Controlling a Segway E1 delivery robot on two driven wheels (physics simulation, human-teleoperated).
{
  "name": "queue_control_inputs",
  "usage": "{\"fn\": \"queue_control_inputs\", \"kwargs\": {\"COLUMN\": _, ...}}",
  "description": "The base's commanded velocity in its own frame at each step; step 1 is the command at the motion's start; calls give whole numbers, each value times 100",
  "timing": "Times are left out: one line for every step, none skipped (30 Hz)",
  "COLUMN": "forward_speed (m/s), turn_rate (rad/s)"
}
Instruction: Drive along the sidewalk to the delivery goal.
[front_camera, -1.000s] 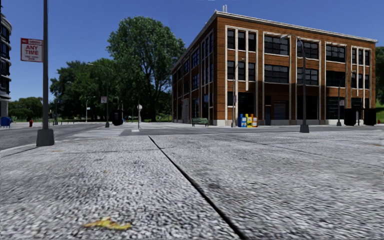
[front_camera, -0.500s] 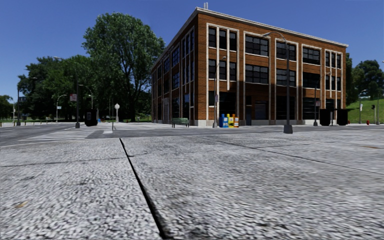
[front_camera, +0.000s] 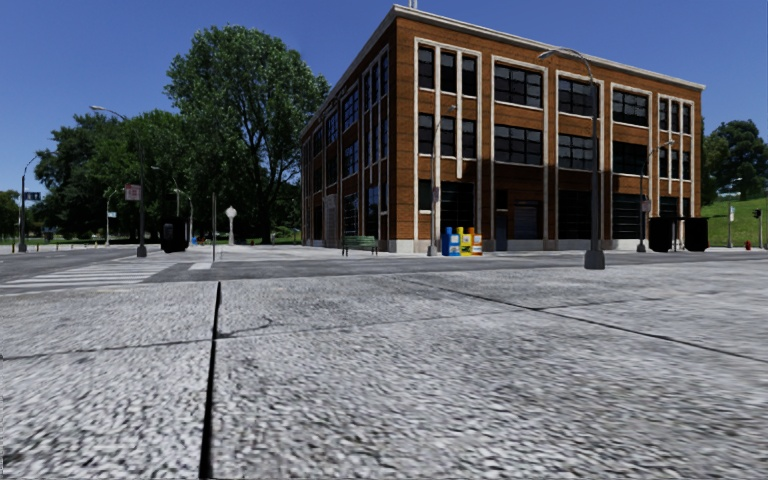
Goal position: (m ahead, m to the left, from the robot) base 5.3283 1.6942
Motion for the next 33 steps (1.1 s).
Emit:
{"fn": "queue_control_inputs", "kwargs": {"forward_speed": 200, "turn_rate": 0}}
{"fn": "queue_control_inputs", "kwargs": {"forward_speed": 200, "turn_rate": 0}}
{"fn": "queue_control_inputs", "kwargs": {"forward_speed": 200, "turn_rate": 0}}
{"fn": "queue_control_inputs", "kwargs": {"forward_speed": 200, "turn_rate": 0}}
{"fn": "queue_control_inputs", "kwargs": {"forward_speed": 200, "turn_rate": 0}}
{"fn": "queue_control_inputs", "kwargs": {"forward_speed": 200, "turn_rate": 0}}
{"fn": "queue_control_inputs", "kwargs": {"forward_speed": 200, "turn_rate": 0}}
{"fn": "queue_control_inputs", "kwargs": {"forward_speed": 200, "turn_rate": 22}}
{"fn": "queue_control_inputs", "kwargs": {"forward_speed": 200, "turn_rate": 41}}
{"fn": "queue_control_inputs", "kwargs": {"forward_speed": 200, "turn_rate": 47}}
{"fn": "queue_control_inputs", "kwargs": {"forward_speed": 200, "turn_rate": 47}}
{"fn": "queue_control_inputs", "kwargs": {"forward_speed": 200, "turn_rate": 48}}
{"fn": "queue_control_inputs", "kwargs": {"forward_speed": 200, "turn_rate": 49}}
{"fn": "queue_control_inputs", "kwargs": {"forward_speed": 200, "turn_rate": 49}}
{"fn": "queue_control_inputs", "kwargs": {"forward_speed": 199, "turn_rate": 49}}
{"fn": "queue_control_inputs", "kwargs": {"forward_speed": 194, "turn_rate": 49}}
{"fn": "queue_control_inputs", "kwargs": {"forward_speed": 186, "turn_rate": 49}}
{"fn": "queue_control_inputs", "kwargs": {"forward_speed": 186, "turn_rate": 49}}
{"fn": "queue_control_inputs", "kwargs": {"forward_speed": 182, "turn_rate": 49}}
{"fn": "queue_control_inputs", "kwargs": {"forward_speed": 174, "turn_rate": 49}}
{"fn": "queue_control_inputs", "kwargs": {"forward_speed": 170, "turn_rate": 49}}
{"fn": "queue_control_inputs", "kwargs": {"forward_speed": 170, "turn_rate": 49}}
{"fn": "queue_control_inputs", "kwargs": {"forward_speed": 167, "turn_rate": 49}}
{"fn": "queue_control_inputs", "kwargs": {"forward_speed": 164, "turn_rate": 49}}
{"fn": "queue_control_inputs", "kwargs": {"forward_speed": 163, "turn_rate": 49}}
{"fn": "queue_control_inputs", "kwargs": {"forward_speed": 163, "turn_rate": 49}}
{"fn": "queue_control_inputs", "kwargs": {"forward_speed": 162, "turn_rate": 49}}
{"fn": "queue_control_inputs", "kwargs": {"forward_speed": 162, "turn_rate": 49}}
{"fn": "queue_control_inputs", "kwargs": {"forward_speed": 162, "turn_rate": 49}}
{"fn": "queue_control_inputs", "kwargs": {"forward_speed": 162, "turn_rate": 49}}
{"fn": "queue_control_inputs", "kwargs": {"forward_speed": 162, "turn_rate": 49}}
{"fn": "queue_control_inputs", "kwargs": {"forward_speed": 162, "turn_rate": 43}}
{"fn": "queue_control_inputs", "kwargs": {"forward_speed": 161, "turn_rate": 39}}
